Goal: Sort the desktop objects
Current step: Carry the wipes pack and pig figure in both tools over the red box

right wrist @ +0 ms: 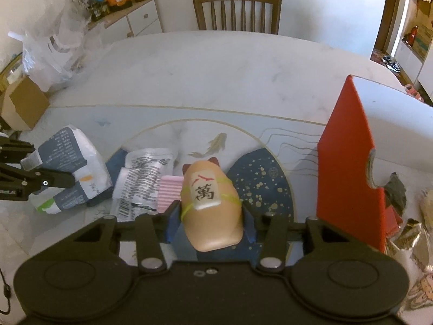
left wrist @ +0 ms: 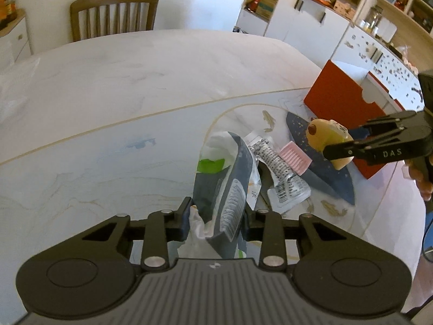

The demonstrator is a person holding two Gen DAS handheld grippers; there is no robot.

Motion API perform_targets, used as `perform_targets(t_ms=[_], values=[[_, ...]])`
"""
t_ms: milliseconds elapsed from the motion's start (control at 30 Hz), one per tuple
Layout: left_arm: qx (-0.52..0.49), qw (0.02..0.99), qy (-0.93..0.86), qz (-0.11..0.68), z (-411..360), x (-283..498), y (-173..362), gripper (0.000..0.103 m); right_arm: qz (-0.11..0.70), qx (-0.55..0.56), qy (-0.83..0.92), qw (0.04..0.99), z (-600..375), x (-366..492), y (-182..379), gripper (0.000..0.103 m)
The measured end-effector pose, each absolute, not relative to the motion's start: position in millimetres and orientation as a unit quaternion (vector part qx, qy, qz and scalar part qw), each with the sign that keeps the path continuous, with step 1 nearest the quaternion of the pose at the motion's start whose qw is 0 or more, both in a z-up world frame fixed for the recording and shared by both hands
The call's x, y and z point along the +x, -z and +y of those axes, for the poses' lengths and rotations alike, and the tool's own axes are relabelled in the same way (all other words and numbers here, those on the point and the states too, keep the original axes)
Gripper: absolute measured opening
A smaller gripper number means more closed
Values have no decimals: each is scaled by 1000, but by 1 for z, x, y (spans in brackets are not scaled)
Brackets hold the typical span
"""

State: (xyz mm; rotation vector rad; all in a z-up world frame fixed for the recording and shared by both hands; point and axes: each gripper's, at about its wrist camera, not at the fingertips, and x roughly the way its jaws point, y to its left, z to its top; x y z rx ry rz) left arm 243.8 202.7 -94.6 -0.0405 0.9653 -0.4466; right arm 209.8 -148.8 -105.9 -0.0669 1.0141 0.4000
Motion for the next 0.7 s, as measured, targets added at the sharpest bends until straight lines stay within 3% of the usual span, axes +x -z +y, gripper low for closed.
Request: perform_targets(t_ms=[700], values=[[-40, 884, 185, 427, 164, 199, 35, 33, 447, 5, -146, 883, -186, 151, 63, 46]])
